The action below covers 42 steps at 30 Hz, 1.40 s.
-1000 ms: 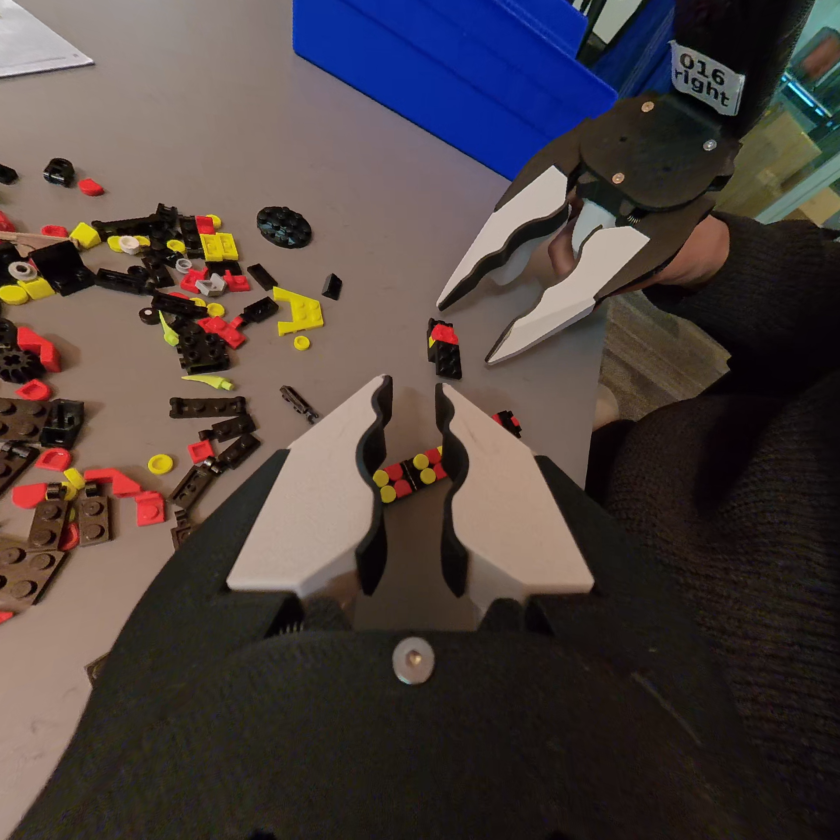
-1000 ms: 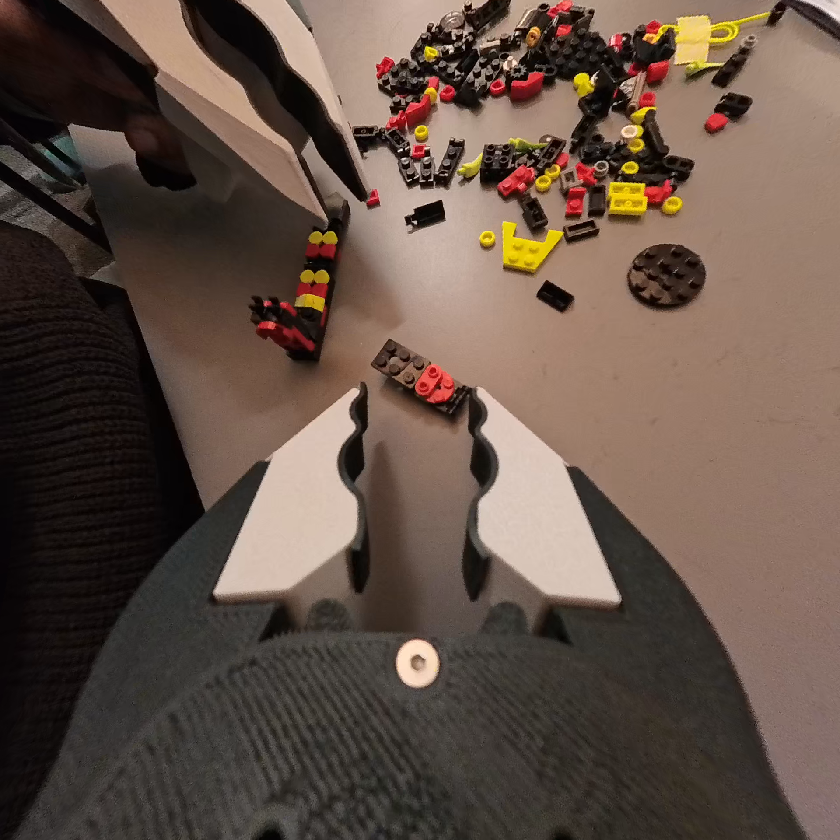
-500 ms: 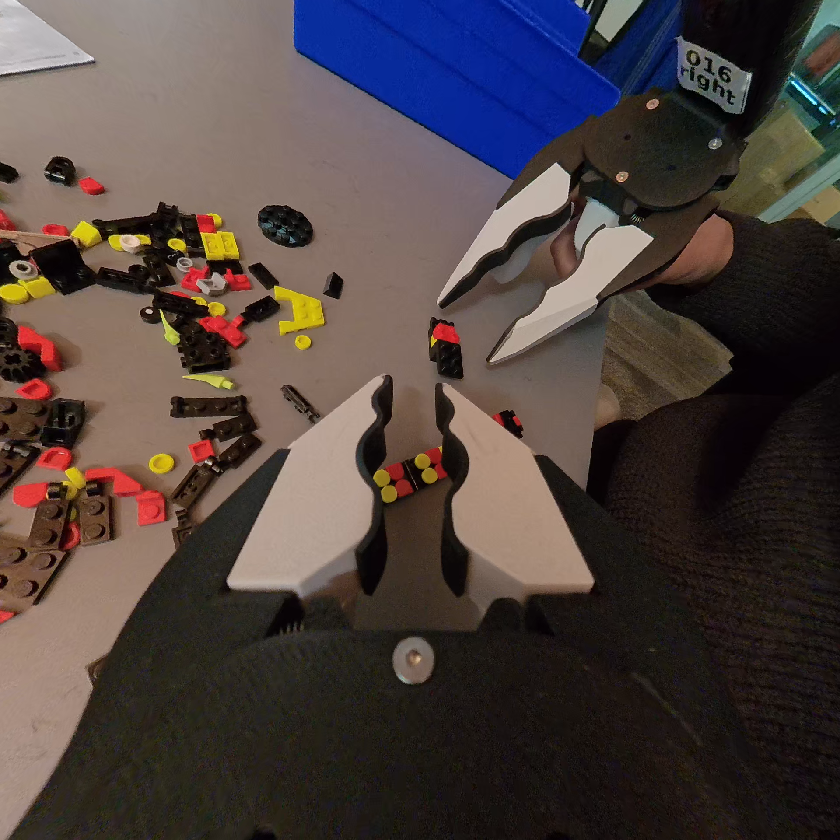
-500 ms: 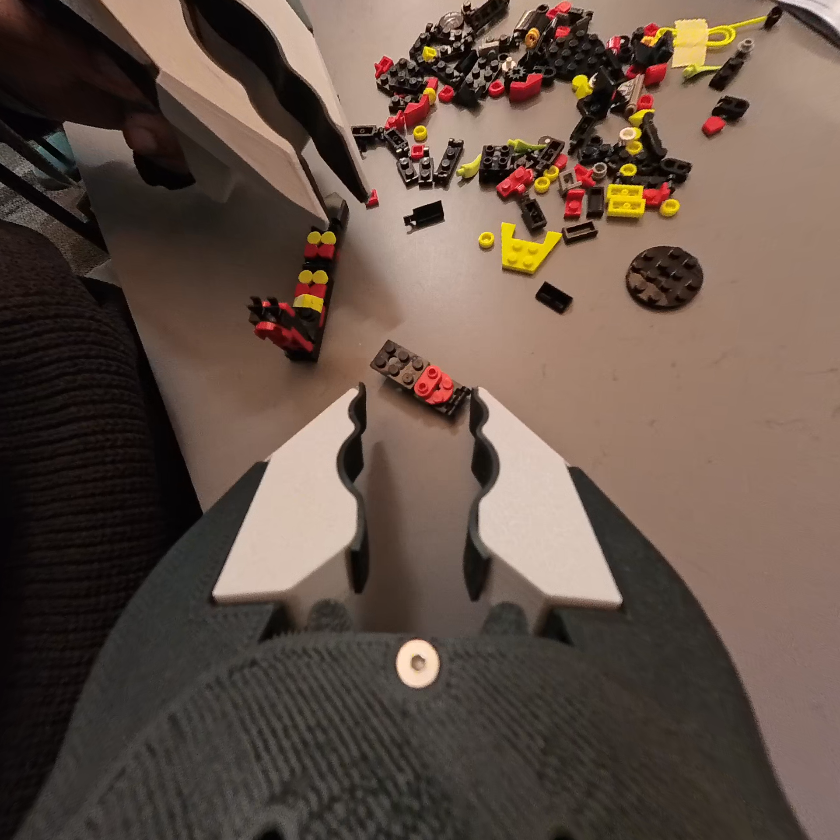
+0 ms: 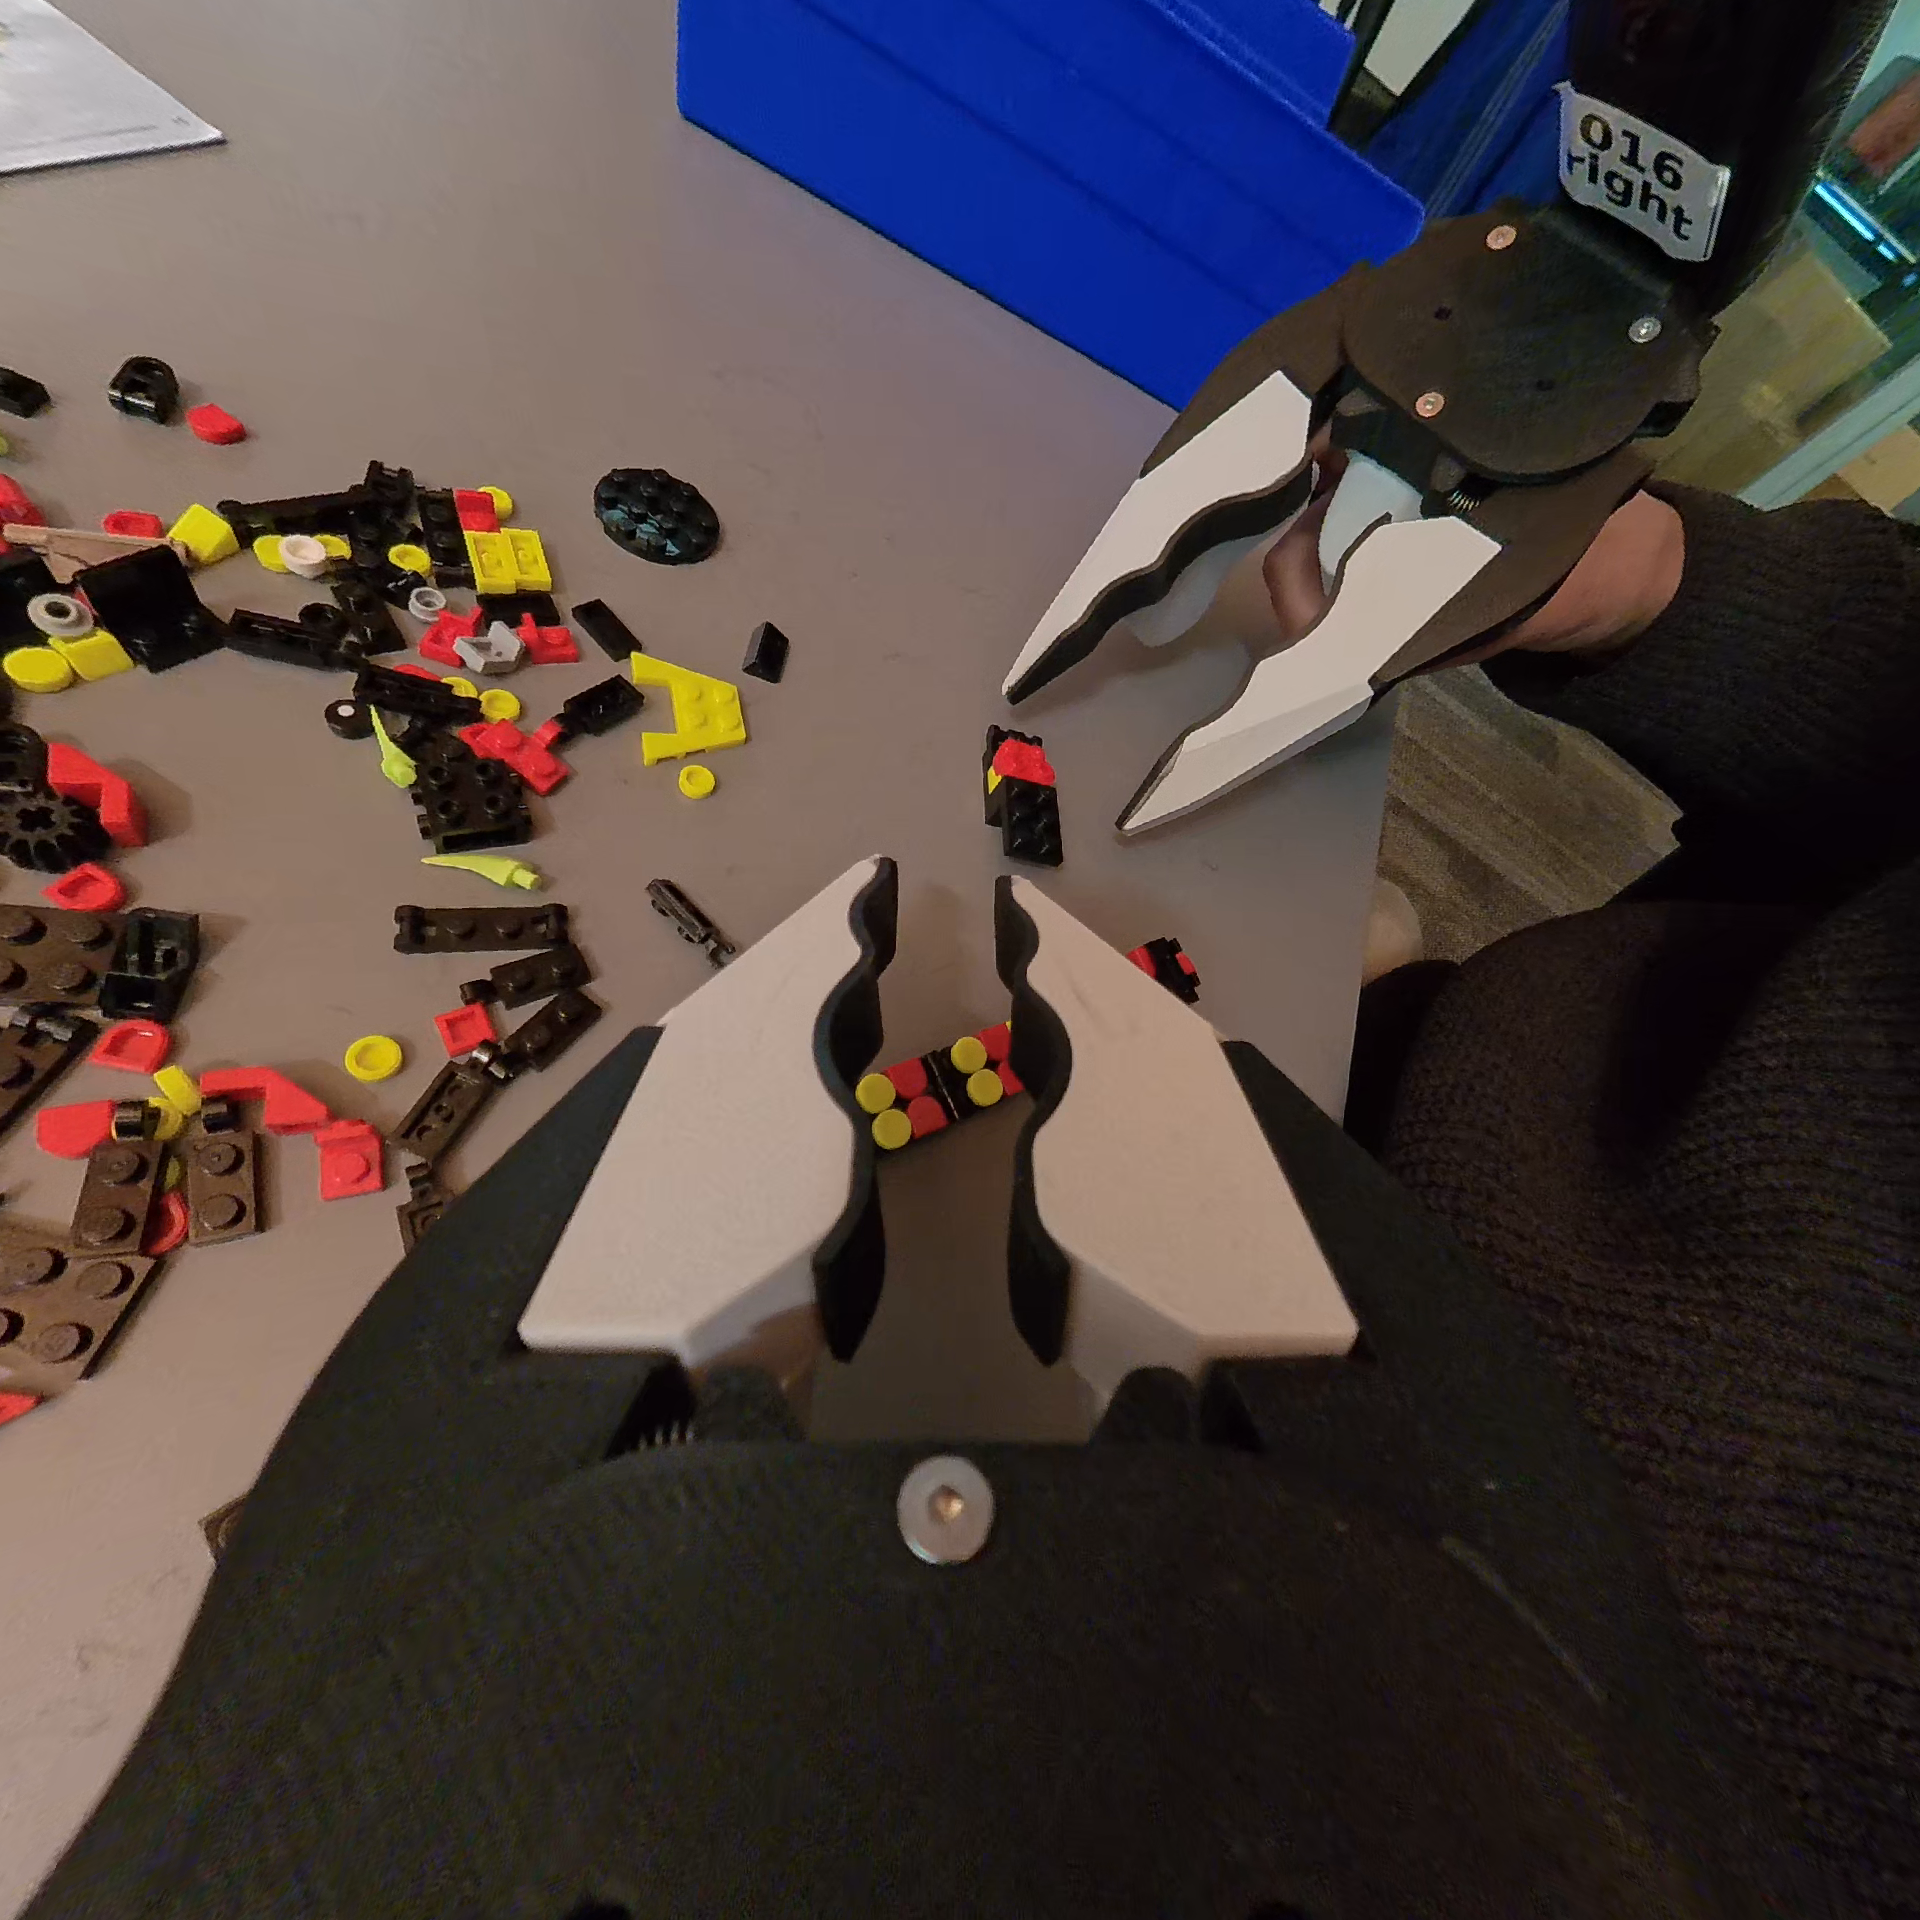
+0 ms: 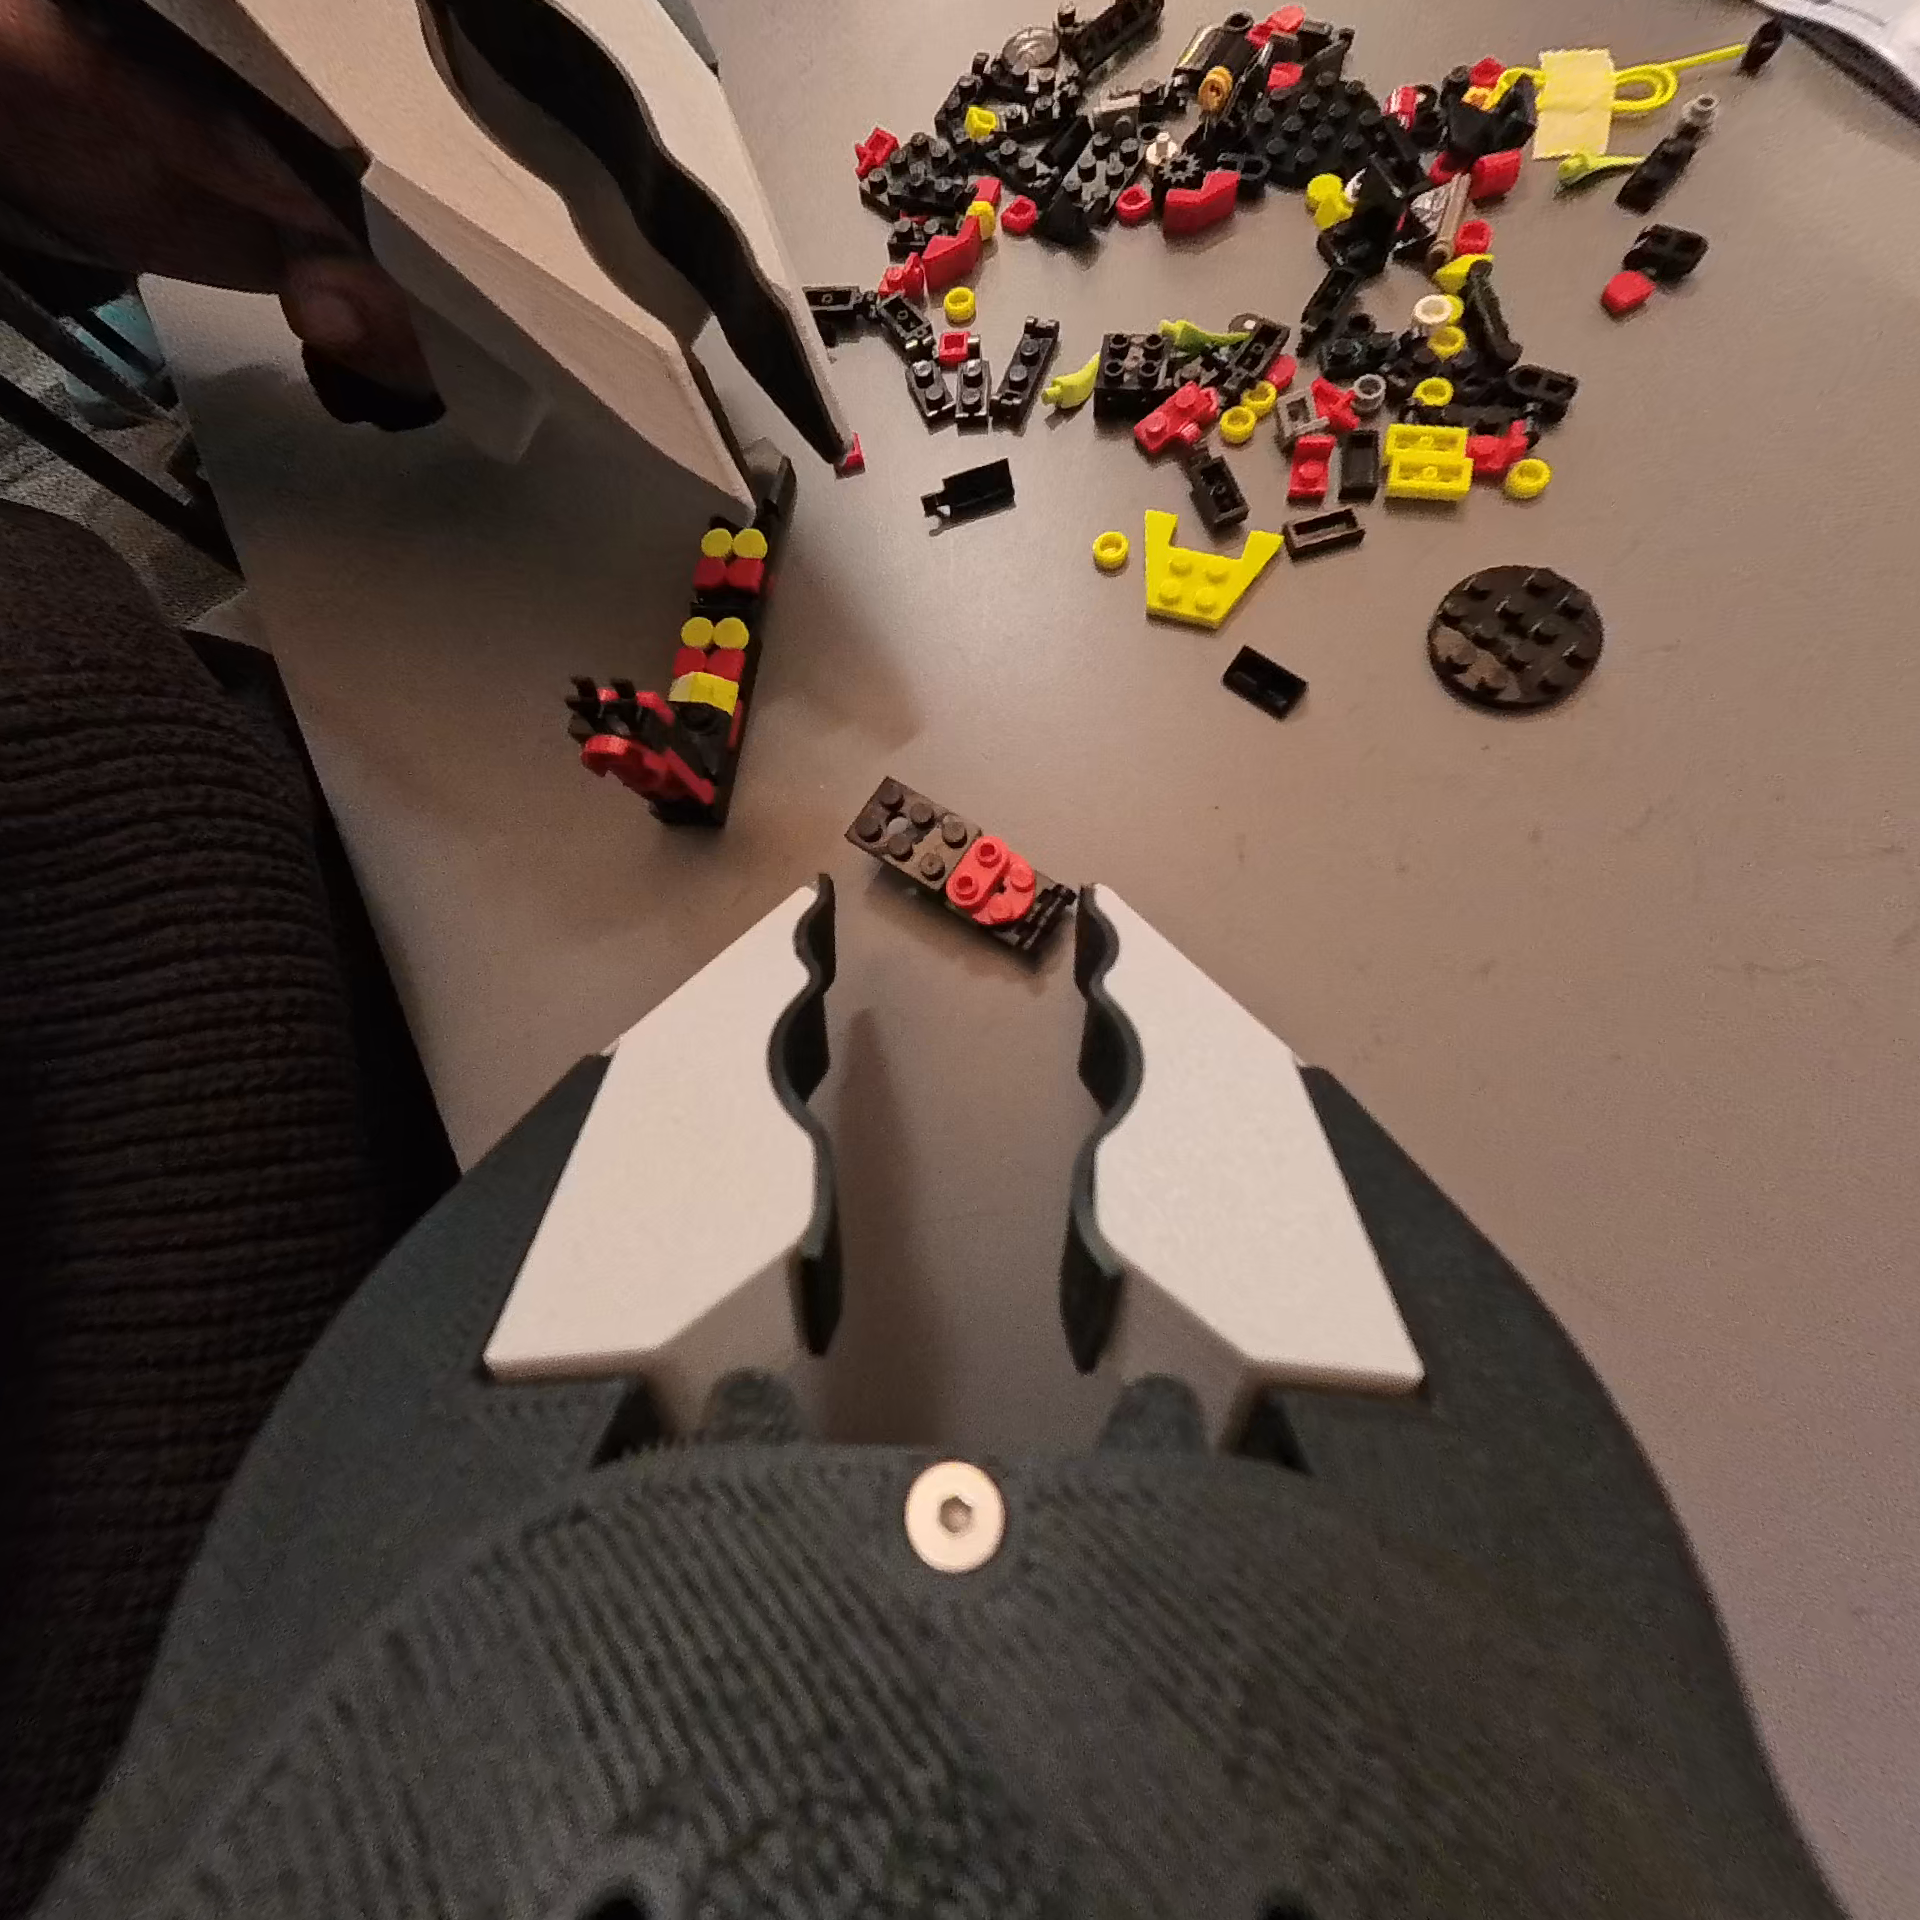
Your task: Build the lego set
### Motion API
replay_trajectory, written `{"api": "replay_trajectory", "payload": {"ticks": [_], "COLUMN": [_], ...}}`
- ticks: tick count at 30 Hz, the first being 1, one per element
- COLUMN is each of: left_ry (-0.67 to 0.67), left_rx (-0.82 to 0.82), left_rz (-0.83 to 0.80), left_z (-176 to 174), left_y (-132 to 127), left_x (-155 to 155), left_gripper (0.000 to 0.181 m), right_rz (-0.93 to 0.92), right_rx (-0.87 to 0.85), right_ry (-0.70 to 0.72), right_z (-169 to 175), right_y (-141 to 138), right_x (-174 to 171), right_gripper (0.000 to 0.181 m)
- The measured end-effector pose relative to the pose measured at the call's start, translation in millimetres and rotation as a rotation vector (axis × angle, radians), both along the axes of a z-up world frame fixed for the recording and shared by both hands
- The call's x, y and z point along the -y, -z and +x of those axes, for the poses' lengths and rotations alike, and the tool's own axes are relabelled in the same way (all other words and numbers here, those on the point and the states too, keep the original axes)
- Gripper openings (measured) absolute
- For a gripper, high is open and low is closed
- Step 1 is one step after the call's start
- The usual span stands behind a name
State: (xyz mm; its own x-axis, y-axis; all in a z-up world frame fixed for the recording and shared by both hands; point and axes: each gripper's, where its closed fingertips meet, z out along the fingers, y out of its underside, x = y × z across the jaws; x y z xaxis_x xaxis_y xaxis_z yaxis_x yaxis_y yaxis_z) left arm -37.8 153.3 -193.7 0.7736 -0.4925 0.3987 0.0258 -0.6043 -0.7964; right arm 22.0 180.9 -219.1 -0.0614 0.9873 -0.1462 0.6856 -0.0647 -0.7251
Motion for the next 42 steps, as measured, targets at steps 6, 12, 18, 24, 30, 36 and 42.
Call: {"api": "replay_trajectory", "payload": {"ticks": [6,12,18,24,30,36,42], "left_ry": [-0.004,-0.155,-0.479,-0.473,-0.482,-0.524,-0.547], "left_rx": [0.002,-0.075,-0.312,-0.454,-0.504,-0.558,-0.591], "left_rz": [-0.002,-0.005,0.018,0.014,0.002,-0.025,-0.035], "left_z": [-0.2,-23.4,-90.5,-98.3,-102.1,-110.5,-115.2], "left_y": [0.1,6.4,6.1,12.2,15.9,20.0,21.3], "left_x": [-0.4,-13.4,-23.8,-20.9,-19.7,-18.9,-18.1], "left_gripper": [0.017,0.03,0.045,0.07,0.079,0.099,0.106], "right_rz": [0.0,0.007,0.033,0.292,0.547,0.585,0.592], "right_rx": [-0.001,-0.007,-0.042,-0.243,-0.274,-0.241,-0.19], "right_ry": [0.0,0.004,0.06,0.275,0.345,0.364,0.343], "right_z": [0.1,0.8,-3.1,-3.3,3.7,6.8,6.3], "right_y": [-0.2,-2.1,-7.6,-51.4,-62.0,-53.9,-43.1], "right_x": [0.2,-0.5,-10.8,-59.2,-73.7,-77.8,-75.4], "right_gripper": [0.046,0.046,0.054,0.089,0.096,0.113,0.119]}}
